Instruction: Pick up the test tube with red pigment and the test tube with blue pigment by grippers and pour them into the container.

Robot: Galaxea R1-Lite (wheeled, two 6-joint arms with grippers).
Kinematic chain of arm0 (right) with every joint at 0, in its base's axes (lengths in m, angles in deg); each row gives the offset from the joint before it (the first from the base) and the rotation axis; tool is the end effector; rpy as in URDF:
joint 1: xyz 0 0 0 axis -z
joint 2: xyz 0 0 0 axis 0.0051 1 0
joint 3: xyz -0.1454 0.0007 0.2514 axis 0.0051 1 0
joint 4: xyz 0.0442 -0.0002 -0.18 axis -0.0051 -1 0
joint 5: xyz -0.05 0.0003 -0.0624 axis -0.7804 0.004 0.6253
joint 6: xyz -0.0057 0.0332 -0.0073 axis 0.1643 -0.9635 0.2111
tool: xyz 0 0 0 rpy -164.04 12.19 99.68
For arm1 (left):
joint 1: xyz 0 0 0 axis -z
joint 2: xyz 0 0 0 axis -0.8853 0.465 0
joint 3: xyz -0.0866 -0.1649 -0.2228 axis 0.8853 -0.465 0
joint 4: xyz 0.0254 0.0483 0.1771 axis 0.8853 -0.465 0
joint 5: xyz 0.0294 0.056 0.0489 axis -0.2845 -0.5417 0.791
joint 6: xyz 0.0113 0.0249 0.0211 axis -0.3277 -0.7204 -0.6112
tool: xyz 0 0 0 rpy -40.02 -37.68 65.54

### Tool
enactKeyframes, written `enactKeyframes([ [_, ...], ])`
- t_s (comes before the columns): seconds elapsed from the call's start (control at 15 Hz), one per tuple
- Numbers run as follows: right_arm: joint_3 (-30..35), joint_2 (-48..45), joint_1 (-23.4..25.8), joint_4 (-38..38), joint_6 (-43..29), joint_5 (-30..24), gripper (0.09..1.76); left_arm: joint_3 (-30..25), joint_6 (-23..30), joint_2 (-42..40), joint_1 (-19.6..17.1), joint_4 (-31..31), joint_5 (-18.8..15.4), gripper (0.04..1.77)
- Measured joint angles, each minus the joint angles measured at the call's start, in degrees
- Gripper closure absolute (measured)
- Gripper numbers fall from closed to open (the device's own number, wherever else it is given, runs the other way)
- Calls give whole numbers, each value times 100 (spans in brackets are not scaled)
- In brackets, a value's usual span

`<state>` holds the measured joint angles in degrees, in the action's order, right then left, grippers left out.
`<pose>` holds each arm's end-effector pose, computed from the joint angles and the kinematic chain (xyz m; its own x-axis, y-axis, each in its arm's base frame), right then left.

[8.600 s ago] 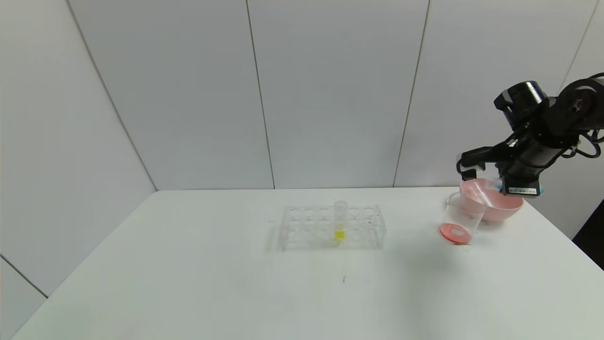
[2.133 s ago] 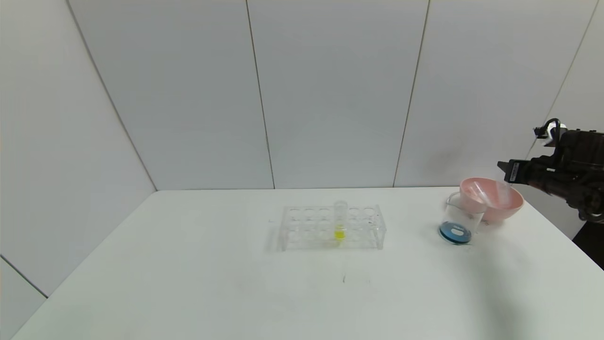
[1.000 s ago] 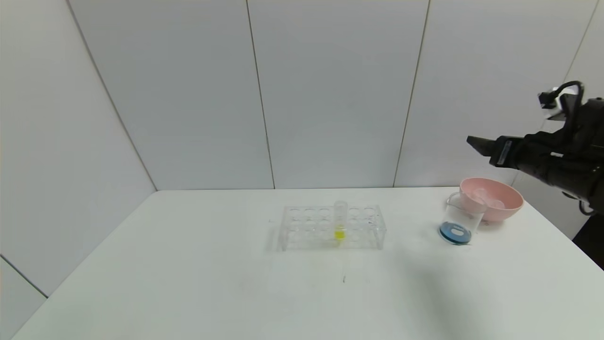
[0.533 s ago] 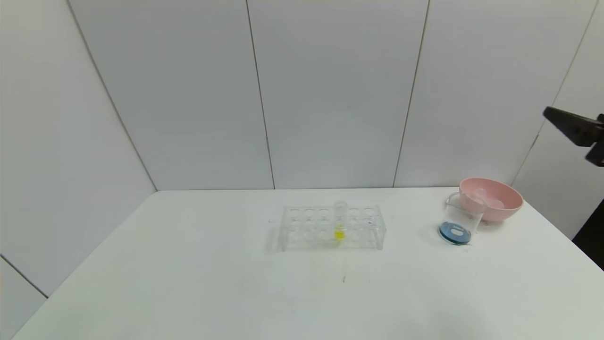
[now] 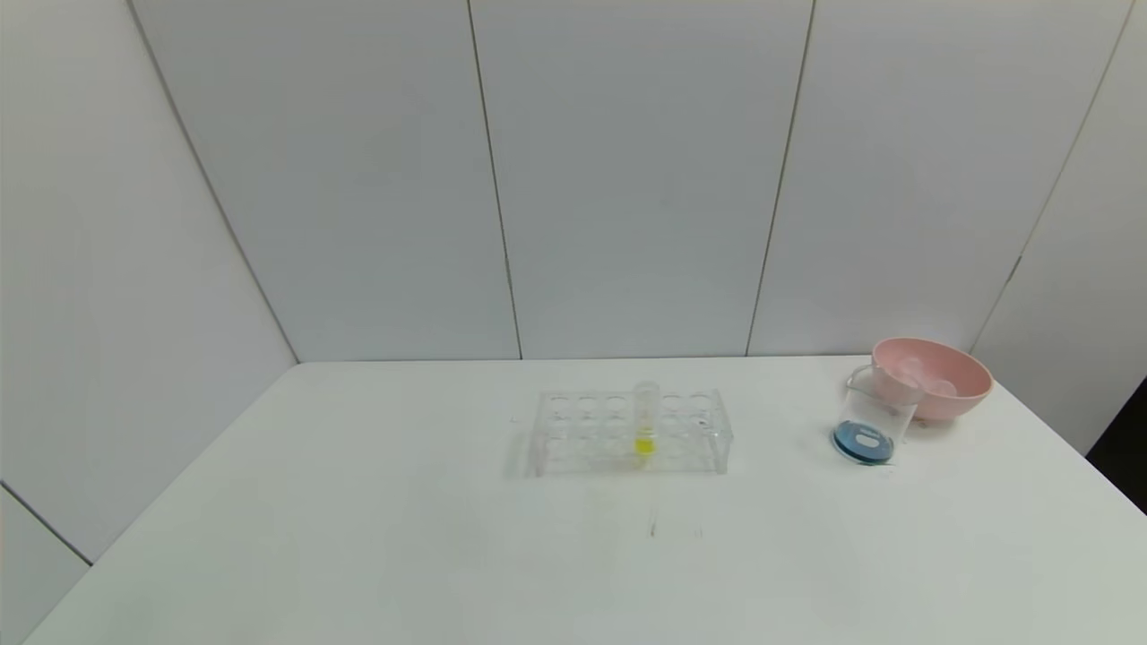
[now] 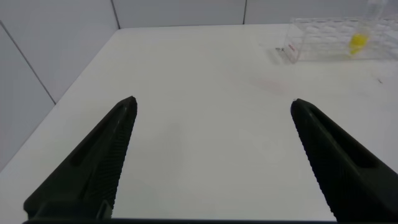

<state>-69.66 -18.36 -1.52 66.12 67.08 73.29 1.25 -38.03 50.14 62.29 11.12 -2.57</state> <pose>0.0675 0.0020 0.2799 0.9023 0.0370 0.4294 -0.0307 0.9993 -0.0216 -0.0066 0.0000 0.0754 1.0000 0.0000 -0.0008 0.0000 1.0000 0.0000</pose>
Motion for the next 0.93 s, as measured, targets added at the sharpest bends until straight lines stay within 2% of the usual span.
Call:
enactKeyframes([
  [0.13, 386, -863, 2, -251, 157, -10, 15, 0, 0, 0, 0, 0, 0, 5],
  [0.47, 855, -3112, 61, -2126, 318, -2, 15, 0, -2, 0, 0, 0, 0, 5],
  [0.53, 1028, -3452, 85, -2277, 354, 11, 15, 0, -2, 0, 0, 0, 0, 5],
  [0.8, 2406, -4055, 121, -1420, 564, 44, 15, 0, 0, 0, 0, 0, 0, 5],
  [0.93, 2795, -4133, 121, -2094, 446, 50, 15, 0, -5, 0, 0, -2, 0, 5],
])
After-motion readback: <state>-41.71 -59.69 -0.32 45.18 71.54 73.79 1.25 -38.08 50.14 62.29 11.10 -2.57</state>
